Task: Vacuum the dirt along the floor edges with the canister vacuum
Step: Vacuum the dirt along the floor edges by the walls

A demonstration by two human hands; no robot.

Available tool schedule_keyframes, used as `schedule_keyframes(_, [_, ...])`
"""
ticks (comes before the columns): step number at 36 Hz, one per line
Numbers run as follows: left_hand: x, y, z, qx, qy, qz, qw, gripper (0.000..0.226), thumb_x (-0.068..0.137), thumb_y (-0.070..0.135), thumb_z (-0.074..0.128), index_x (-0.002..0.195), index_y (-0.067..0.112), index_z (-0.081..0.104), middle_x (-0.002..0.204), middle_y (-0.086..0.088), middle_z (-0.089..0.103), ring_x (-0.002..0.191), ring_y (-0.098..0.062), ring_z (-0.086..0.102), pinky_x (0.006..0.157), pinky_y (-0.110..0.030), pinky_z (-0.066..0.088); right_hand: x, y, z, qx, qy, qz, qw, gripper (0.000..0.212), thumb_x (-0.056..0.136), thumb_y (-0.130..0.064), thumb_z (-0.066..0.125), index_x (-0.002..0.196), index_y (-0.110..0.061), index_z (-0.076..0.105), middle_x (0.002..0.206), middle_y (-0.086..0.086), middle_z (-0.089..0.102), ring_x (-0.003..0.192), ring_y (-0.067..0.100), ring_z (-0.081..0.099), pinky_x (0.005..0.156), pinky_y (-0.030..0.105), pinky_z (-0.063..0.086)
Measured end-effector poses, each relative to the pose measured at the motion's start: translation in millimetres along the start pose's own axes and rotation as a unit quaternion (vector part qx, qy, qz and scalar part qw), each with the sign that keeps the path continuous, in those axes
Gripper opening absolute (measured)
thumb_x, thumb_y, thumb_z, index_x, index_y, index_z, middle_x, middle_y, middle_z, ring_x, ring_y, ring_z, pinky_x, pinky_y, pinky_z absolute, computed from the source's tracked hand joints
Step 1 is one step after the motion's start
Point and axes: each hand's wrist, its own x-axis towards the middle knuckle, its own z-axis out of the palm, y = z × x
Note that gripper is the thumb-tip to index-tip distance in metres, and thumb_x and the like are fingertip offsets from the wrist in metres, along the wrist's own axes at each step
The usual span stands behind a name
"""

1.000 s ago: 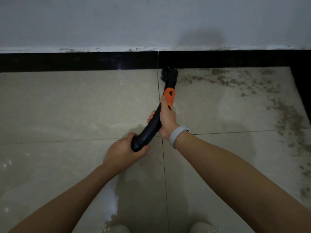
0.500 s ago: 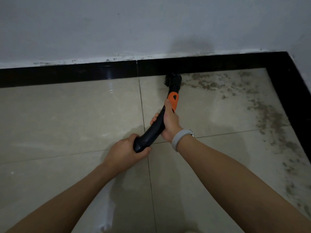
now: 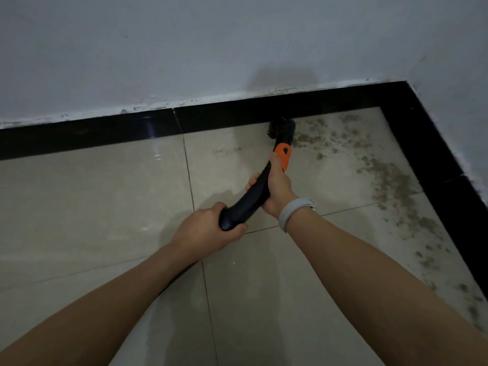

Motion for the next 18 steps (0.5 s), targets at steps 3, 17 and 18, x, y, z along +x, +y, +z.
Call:
schedule_keyframes(3, [9,9,3,-0.002,-0.007,0.005,1.000,0.043,0.080,0.055,0.063,0.104,0.020,0.054,0.083,0.000,0.065,0.073,-0.015,0.063,0.068,-0.034,0.055,3,-11,-7,0.010,0.005,-0.004,1.000,0.041,0.092,-0.046,0.059,0.113,-0.011,0.047,0.062,0.006,0.051,0.045,0.018,0.050,0.050,0.031,0.051])
schedule_keyframes(17, [49,50,15,0.000,-0.041,0.029,0.999,0.048,0.081,0.057,0.061,0.109,0.019,0.055,0.092,-0.001,0.065,0.081,-0.017,0.063,0.073,-0.034,0.054,24,-54,-40,0.042,0.028,-0.030,0.998,0.040,0.093,-0.047,0.057,0.112,-0.013,0.048,0.055,0.004,0.050,0.042,0.018,0.050,0.050,0.030,0.049])
schedule_keyframes(18, [51,52,16,-0.001,-0.043,0.031,0.999,0.048,0.081,0.057,0.061,0.109,0.019,0.055,0.092,-0.001,0.065,0.081,-0.017,0.063,0.072,-0.034,0.055,25,-56,-41,0.041,0.029,-0.031,0.998,0.040,0.093,-0.047,0.057,0.113,-0.013,0.048,0.053,0.004,0.051,0.042,0.018,0.051,0.050,0.030,0.049])
